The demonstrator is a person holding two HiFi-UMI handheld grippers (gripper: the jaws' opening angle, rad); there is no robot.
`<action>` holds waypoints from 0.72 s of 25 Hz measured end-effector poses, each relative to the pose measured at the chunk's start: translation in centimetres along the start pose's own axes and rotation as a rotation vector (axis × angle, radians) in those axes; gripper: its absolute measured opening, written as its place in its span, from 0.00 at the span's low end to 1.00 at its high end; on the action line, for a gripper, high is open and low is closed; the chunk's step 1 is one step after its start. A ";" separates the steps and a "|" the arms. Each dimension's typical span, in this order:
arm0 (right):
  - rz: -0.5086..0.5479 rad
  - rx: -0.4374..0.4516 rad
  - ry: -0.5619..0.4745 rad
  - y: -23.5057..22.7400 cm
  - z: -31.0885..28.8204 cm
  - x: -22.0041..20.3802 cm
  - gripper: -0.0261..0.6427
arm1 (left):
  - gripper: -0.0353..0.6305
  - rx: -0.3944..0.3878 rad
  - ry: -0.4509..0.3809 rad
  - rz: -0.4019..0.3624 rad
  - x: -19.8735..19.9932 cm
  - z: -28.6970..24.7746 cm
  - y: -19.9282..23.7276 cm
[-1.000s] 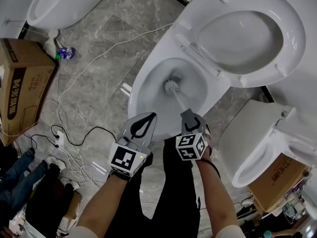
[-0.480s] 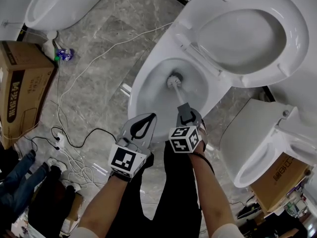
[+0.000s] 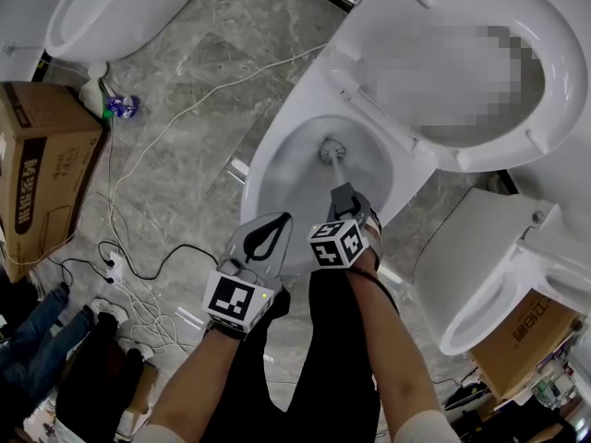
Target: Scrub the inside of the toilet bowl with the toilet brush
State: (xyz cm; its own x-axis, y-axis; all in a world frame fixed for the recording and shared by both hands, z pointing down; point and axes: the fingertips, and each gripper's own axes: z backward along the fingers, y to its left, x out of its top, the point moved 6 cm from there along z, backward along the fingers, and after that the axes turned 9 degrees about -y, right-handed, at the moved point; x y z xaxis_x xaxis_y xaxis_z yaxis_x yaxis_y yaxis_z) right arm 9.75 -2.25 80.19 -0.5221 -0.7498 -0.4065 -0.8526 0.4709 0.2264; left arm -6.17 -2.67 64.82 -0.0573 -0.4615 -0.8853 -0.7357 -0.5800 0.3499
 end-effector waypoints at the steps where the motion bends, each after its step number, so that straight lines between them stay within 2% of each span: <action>1: 0.013 -0.002 0.005 0.1 -0.3 0.1 0.28 | 0.06 0.001 -0.003 0.002 0.2 -0.1 0.0; 10: 0.113 0.005 0.013 0.7 -2.0 -0.5 0.28 | 0.06 0.009 -0.003 -0.004 0.1 -0.3 0.5; 18: -0.045 0.040 0.010 -0.3 1.2 -0.6 0.28 | 0.06 0.004 0.005 -0.009 1.1 0.5 -0.4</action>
State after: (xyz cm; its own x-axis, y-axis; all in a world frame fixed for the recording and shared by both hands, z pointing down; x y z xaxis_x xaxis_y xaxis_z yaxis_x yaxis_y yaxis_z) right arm 10.38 -1.36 79.33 -0.4831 -0.7753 -0.4067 -0.8740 0.4545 0.1719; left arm -6.27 -2.65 63.55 -0.0474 -0.4599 -0.8867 -0.7388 -0.5812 0.3410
